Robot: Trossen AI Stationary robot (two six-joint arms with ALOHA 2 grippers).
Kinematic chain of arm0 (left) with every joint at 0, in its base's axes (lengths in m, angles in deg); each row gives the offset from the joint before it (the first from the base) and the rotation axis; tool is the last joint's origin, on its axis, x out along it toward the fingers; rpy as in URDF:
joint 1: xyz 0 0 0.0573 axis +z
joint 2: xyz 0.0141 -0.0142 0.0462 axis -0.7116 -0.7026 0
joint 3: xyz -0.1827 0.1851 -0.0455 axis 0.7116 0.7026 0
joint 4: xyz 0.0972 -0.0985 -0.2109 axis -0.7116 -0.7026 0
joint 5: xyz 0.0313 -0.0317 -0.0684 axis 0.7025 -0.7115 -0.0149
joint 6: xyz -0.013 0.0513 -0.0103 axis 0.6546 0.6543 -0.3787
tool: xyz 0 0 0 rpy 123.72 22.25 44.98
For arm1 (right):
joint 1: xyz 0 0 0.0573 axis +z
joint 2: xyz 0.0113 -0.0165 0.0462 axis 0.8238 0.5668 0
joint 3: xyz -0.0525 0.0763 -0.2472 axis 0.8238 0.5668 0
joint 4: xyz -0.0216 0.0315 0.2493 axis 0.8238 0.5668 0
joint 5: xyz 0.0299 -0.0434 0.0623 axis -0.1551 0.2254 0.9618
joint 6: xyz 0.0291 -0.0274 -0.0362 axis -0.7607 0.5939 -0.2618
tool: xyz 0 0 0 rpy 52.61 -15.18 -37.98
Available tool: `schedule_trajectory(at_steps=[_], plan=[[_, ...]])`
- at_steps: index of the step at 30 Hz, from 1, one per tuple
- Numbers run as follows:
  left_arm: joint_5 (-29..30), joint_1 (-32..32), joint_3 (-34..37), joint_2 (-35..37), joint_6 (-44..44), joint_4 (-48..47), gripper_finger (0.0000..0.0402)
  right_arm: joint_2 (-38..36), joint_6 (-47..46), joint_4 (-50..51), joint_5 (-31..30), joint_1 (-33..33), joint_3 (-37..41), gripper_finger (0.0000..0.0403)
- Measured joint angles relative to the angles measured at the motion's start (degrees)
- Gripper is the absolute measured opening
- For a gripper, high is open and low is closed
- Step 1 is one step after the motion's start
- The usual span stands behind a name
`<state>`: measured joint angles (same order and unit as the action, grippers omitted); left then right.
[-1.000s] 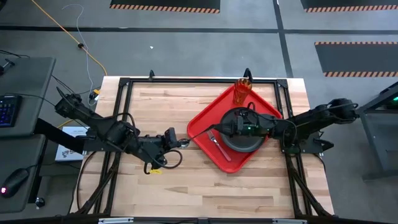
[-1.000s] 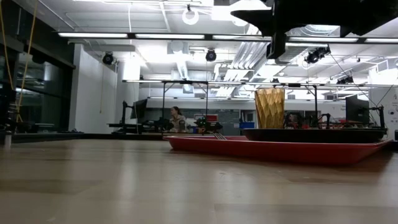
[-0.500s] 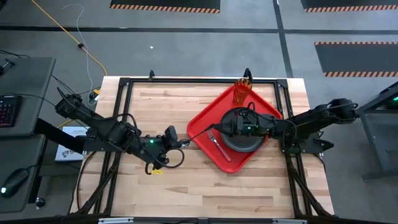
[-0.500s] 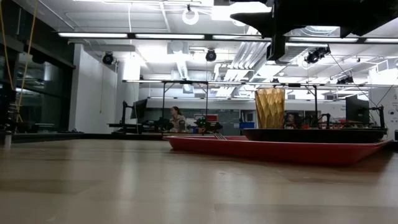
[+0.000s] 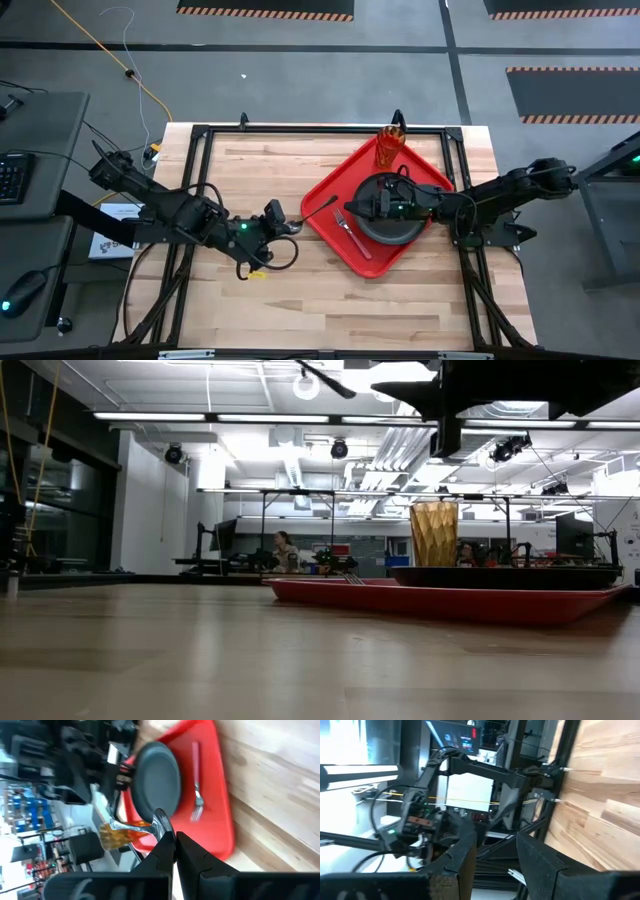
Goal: Pick and place plate/cup/fork/spoon on tray
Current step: Put the black spoon on the red serving tray to the left of the pink fork
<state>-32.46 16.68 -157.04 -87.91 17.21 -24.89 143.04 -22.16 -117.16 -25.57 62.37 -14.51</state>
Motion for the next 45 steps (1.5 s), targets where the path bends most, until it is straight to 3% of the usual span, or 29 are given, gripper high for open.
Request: schedule_trajectory(at_steps=[13, 25, 39, 45], plan=[[-4.9, 2.0, 0.0, -4.4, 2.9, 9.6, 0.0000, 0.0, 0.0, 0.8, -0.7, 0.0, 0.0, 0.0133], [0.7, 2.9, -0.1, -6.2, 4.6, 11.1, 0.0000, 0.0, 0.0, 0.7, 0.4, 0.0, 0.0, 0.0133], [-2.0, 3.8, 0.0, -6.8, 1.9, 11.8, 0.0000, 0.0, 0.0, 1.3, -0.2, 0.0, 0.0, 0.0133], [-2.0, 4.9, 0.0, -6.8, 1.5, 11.7, 0.0000, 0.0, 0.0, 2.0, -0.2, 0.0, 0.0, 0.0083]])
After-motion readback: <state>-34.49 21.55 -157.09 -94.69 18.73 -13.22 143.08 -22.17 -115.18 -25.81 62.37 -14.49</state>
